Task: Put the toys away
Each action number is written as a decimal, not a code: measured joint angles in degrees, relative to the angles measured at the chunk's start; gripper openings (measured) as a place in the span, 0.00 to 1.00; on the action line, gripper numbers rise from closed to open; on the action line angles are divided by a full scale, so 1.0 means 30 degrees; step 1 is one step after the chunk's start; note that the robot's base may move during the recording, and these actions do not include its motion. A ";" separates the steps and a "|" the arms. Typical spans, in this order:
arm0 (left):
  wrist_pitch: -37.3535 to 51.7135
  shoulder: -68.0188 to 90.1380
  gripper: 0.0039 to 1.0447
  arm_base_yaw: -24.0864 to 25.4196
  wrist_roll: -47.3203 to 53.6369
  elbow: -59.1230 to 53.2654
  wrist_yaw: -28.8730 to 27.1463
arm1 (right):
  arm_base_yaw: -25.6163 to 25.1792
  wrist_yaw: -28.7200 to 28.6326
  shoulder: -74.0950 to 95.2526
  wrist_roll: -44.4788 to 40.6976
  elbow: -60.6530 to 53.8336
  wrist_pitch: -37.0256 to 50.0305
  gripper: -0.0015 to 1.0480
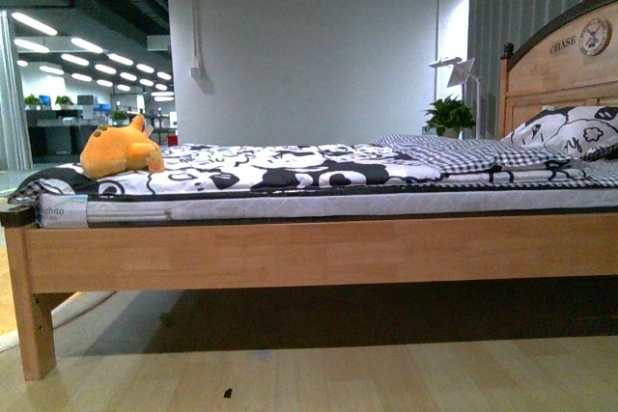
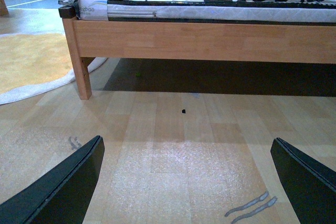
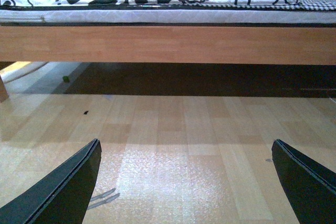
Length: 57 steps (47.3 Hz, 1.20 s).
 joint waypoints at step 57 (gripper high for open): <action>0.0007 -0.0007 0.94 0.0000 0.0000 0.0000 0.0000 | 0.0000 0.0000 0.0000 0.0000 0.0000 0.0000 0.94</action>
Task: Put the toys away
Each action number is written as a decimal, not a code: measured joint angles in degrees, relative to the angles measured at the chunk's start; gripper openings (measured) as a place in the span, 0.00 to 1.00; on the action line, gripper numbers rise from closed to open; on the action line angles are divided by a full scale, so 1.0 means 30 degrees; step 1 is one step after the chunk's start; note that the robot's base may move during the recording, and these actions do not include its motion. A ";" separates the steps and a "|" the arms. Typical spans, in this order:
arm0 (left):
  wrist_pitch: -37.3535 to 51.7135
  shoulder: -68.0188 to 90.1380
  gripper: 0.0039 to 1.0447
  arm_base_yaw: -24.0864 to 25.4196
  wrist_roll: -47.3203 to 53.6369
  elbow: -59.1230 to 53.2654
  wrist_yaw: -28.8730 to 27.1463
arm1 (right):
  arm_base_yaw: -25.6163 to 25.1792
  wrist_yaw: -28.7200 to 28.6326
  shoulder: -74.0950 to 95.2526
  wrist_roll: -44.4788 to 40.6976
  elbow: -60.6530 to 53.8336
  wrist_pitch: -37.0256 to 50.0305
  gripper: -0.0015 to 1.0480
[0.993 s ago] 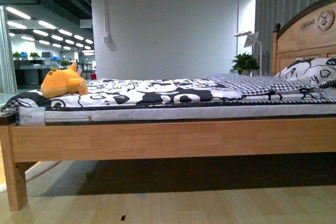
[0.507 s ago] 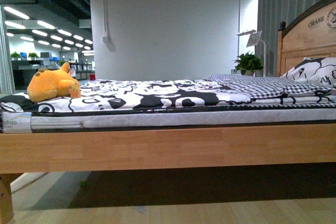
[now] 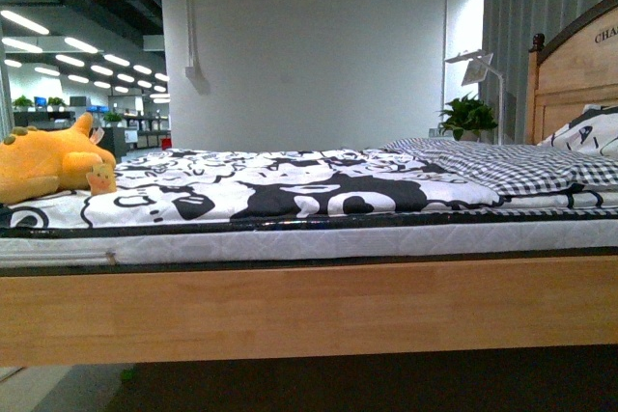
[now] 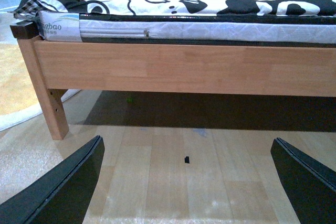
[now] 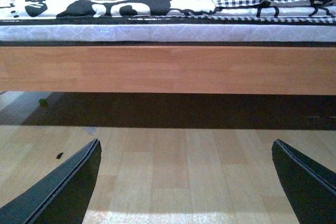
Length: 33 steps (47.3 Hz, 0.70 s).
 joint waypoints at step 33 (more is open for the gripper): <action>0.0000 0.0000 0.94 0.0000 0.0007 0.0000 0.0007 | 0.0000 0.0022 0.0000 0.0000 0.0000 0.0000 0.94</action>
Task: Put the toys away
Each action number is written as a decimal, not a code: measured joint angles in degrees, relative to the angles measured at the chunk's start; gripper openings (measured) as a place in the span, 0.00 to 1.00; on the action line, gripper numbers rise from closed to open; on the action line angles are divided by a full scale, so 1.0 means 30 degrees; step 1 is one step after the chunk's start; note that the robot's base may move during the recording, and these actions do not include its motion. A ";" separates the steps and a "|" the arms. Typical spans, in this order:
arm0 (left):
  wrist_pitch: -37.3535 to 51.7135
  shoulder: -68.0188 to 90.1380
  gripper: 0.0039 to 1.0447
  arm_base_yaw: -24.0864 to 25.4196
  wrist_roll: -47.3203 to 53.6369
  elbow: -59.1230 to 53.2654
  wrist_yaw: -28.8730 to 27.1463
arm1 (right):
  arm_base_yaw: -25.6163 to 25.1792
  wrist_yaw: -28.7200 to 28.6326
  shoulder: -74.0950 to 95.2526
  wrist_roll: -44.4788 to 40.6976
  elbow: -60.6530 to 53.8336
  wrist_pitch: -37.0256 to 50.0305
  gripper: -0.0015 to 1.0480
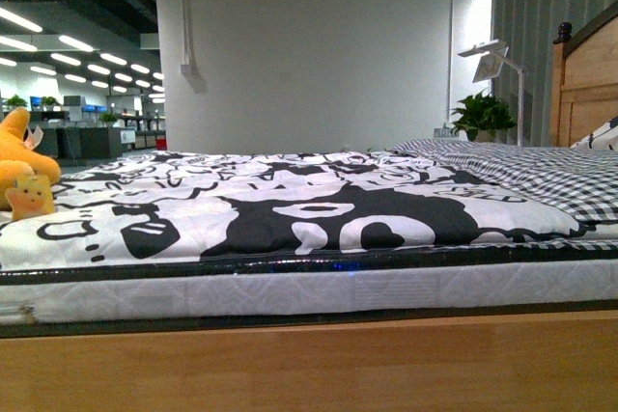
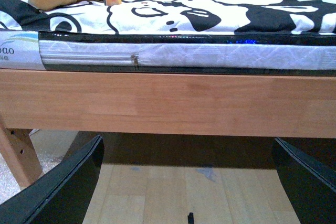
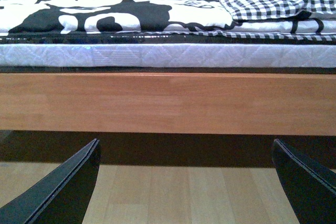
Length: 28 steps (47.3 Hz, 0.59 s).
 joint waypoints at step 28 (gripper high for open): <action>-0.0007 0.0022 0.94 0.0000 0.0000 0.0000 0.0015 | 0.0000 0.0015 0.0029 0.0000 0.0000 -0.0007 0.94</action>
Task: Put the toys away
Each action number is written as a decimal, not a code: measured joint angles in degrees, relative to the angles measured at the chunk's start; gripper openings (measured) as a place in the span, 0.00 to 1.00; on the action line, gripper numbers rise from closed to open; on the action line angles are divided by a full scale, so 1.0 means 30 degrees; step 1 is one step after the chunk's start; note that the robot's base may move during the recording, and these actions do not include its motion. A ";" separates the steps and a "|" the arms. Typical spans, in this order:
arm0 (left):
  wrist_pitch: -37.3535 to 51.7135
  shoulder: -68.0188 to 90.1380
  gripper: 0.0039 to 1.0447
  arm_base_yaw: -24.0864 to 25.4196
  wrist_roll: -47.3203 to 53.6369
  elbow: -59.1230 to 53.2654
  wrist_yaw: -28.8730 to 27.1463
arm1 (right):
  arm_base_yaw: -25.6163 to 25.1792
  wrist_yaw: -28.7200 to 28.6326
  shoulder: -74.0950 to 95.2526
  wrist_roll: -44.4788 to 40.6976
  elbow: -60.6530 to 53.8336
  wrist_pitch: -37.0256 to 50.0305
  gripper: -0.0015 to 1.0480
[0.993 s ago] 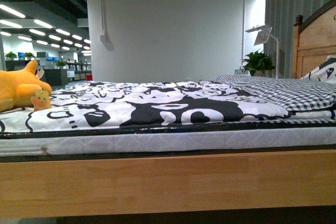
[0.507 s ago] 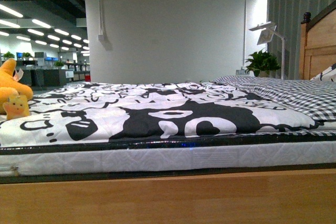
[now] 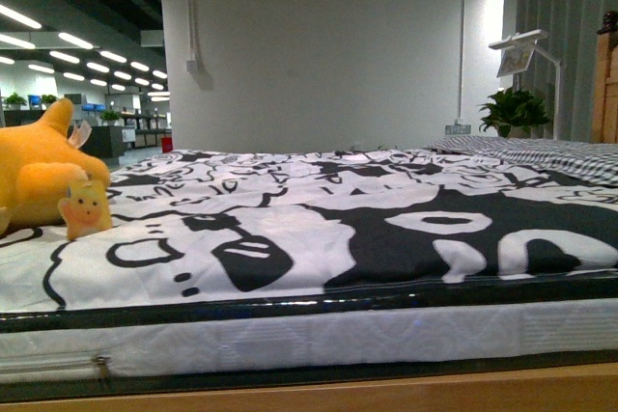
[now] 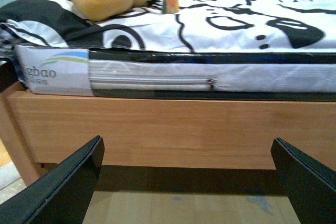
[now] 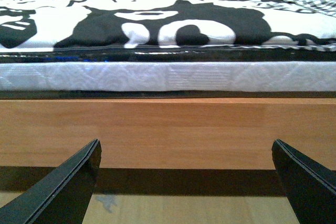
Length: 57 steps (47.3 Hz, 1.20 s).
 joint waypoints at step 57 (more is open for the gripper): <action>-0.0051 -0.0051 0.94 -0.0007 -0.0007 0.0000 -0.0080 | -0.0007 -0.0117 0.0007 -0.0007 -0.0007 0.0015 0.94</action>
